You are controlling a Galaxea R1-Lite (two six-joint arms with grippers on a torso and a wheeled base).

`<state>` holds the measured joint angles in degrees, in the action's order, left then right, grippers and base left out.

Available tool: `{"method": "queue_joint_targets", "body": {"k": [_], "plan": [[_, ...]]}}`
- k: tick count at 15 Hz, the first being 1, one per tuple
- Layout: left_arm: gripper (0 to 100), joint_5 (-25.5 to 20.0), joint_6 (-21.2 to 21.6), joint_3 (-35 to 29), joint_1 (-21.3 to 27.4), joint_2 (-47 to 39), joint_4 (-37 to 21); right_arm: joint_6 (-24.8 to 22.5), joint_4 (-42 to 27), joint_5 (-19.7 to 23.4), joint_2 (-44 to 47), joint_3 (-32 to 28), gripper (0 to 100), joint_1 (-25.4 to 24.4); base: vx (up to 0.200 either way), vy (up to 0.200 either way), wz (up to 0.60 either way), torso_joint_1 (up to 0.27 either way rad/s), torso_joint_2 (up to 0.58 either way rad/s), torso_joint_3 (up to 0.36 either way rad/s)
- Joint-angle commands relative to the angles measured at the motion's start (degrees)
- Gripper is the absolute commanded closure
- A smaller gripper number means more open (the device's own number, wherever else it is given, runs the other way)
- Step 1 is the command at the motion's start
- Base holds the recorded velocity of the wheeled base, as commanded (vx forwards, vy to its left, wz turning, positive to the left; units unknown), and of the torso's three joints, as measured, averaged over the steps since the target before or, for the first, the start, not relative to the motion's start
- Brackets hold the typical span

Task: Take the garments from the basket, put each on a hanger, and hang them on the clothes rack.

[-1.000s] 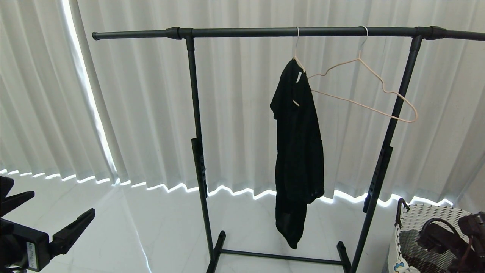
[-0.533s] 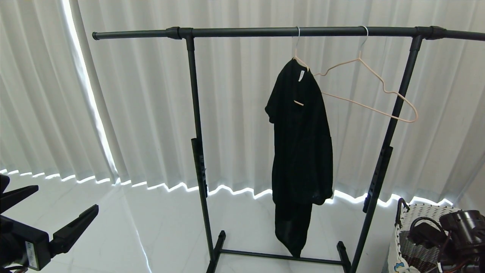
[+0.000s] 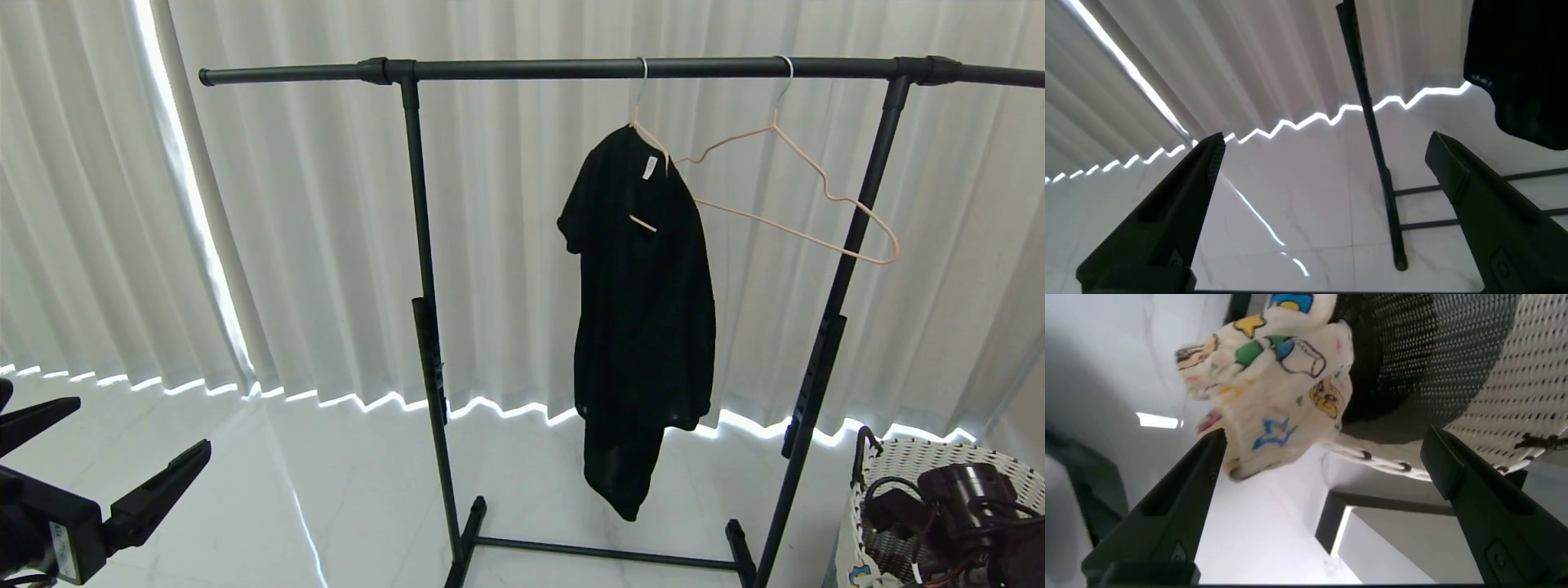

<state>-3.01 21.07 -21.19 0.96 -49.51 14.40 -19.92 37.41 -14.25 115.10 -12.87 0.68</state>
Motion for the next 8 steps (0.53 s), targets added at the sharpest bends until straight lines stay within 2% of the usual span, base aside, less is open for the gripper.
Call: {"method": "queue_joint_targets", "body": {"k": [1, 4, 5, 8], "plan": [[0, 0.1, -0.1, 0.0, 0.0, 0.0, 0.0, -0.1, 1.0, -0.3, 3.3, 0.0, 0, 0.5, 0.000, 0.000, 0.00, 0.000, 0.00, 0.000], [0, 0.0, -0.1, 0.1, 0.0, 0.0, 0.0, -0.1, 6.1, -0.3, 5.7, 0.4, 0, 0.5, 0.000, 0.000, 0.00, 0.000, 0.00, 0.000], [0, 0.0, -0.1, 0.1, 0.0, -0.1, 0.0, -0.2, 7.3, -0.3, 6.2, 0.6, 100, 0.5, 0.000, 0.000, 0.00, 0.000, 0.00, 0.000], [0, 0.0, -0.1, 0.2, 0.0, -0.1, 0.0, -0.3, 7.7, -0.9, 5.3, 0.6, 100, 0.0, 0.000, 0.000, 0.00, 0.000, 0.00, 0.000]]}}
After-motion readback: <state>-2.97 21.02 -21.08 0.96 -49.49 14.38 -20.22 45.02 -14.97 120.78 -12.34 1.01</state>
